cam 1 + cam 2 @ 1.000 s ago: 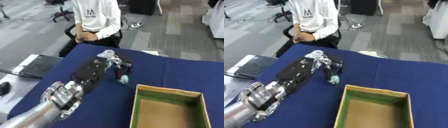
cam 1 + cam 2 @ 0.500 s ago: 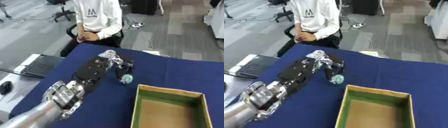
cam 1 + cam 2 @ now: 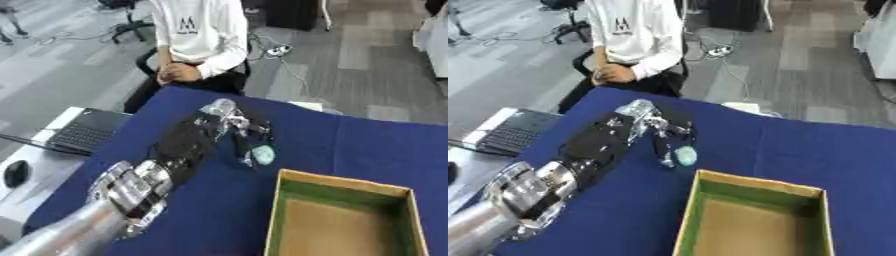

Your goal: Pick up objects on the table and place them in the box.

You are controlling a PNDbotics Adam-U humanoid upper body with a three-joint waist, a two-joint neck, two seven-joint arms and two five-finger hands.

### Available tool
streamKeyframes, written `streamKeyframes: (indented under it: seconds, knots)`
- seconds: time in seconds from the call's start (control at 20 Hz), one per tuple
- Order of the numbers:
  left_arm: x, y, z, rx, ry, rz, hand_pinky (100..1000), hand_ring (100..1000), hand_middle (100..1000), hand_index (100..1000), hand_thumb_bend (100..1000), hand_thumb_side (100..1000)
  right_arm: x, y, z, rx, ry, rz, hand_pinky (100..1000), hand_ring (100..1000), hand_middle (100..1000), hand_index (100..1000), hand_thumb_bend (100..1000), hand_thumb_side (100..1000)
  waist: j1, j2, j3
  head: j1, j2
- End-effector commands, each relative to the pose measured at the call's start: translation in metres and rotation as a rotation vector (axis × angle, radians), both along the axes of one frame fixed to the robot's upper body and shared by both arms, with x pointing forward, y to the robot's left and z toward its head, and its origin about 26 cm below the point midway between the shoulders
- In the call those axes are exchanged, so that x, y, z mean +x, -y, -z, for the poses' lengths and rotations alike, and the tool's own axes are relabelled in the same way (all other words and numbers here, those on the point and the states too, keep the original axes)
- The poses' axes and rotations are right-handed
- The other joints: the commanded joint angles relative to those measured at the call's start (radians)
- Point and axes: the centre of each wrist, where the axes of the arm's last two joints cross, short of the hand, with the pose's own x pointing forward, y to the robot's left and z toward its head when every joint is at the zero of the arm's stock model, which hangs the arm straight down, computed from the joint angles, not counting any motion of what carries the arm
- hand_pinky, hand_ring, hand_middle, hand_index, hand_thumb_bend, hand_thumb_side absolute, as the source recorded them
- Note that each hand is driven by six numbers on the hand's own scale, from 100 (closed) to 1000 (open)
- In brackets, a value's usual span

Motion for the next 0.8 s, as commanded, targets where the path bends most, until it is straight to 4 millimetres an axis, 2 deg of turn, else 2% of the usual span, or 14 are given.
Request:
streamKeyframes:
  seconds: [0.05, 0.15, 0.2, 0.3, 0.35, 0.4, 0.45, 0.6, 0.7, 0.75, 0.8]
  knots:
    - [-0.001, -0.01, -0.017, 0.157, -0.163, 0.163, 643, 739, 814, 818, 619, 220, -0.001, 0.0, -0.005, 0.138, 0.366, -0.157, 147, 263, 273, 406, 100, 1000, -0.005, -0.015, 0.001, 0.015, 0.003]
    - [-0.001, -0.01, -0.016, 0.164, -0.159, 0.166, 643, 736, 812, 817, 615, 216, -0.001, -0.001, -0.005, 0.139, 0.366, -0.157, 147, 263, 273, 406, 100, 1000, -0.006, -0.014, 0.001, 0.018, 0.003]
    - [-0.001, -0.01, -0.015, 0.164, -0.156, 0.169, 610, 698, 790, 803, 647, 228, -0.001, -0.001, -0.005, 0.14, 0.367, -0.158, 147, 264, 274, 406, 100, 1000, -0.006, -0.013, 0.0, 0.02, 0.003]
    - [-0.002, -0.009, -0.013, 0.156, -0.145, 0.182, 559, 650, 758, 778, 640, 237, -0.001, -0.001, -0.005, 0.142, 0.368, -0.159, 147, 263, 273, 406, 100, 1000, -0.008, -0.012, -0.002, 0.023, 0.002]
    - [-0.002, -0.009, -0.013, 0.146, -0.133, 0.191, 566, 656, 762, 782, 646, 236, 0.0, -0.002, -0.005, 0.143, 0.37, -0.16, 147, 263, 273, 406, 100, 1000, -0.009, -0.011, -0.003, 0.023, -0.001]
    - [-0.002, -0.008, -0.013, 0.135, -0.119, 0.202, 475, 557, 682, 722, 575, 238, 0.0, -0.002, -0.006, 0.145, 0.371, -0.16, 147, 263, 273, 405, 100, 1000, -0.01, -0.01, -0.004, 0.024, -0.002]
    - [-0.002, -0.007, -0.012, 0.117, -0.099, 0.217, 446, 520, 647, 699, 552, 236, 0.0, -0.002, -0.006, 0.146, 0.372, -0.161, 147, 263, 273, 405, 100, 1000, -0.011, -0.009, -0.006, 0.025, -0.005]
    - [-0.003, -0.007, -0.01, 0.082, -0.058, 0.241, 405, 449, 577, 645, 506, 227, 0.001, -0.003, -0.007, 0.15, 0.376, -0.163, 146, 263, 273, 404, 100, 1000, -0.012, -0.006, -0.01, 0.029, -0.011]
    - [-0.004, -0.007, -0.007, 0.058, -0.033, 0.253, 383, 409, 525, 572, 463, 225, 0.001, -0.003, -0.008, 0.152, 0.379, -0.165, 146, 263, 273, 404, 100, 1000, -0.013, -0.005, -0.013, 0.033, -0.015]
    - [-0.004, -0.007, -0.006, 0.046, -0.02, 0.257, 376, 394, 507, 544, 429, 227, 0.001, -0.003, -0.008, 0.154, 0.381, -0.166, 146, 263, 272, 404, 100, 1000, -0.013, -0.004, -0.015, 0.035, -0.017]
    - [-0.004, -0.007, -0.005, 0.032, -0.004, 0.262, 370, 353, 470, 491, 344, 237, 0.002, -0.002, -0.008, 0.155, 0.382, -0.166, 146, 262, 272, 403, 100, 1000, -0.013, -0.003, -0.016, 0.037, -0.02]
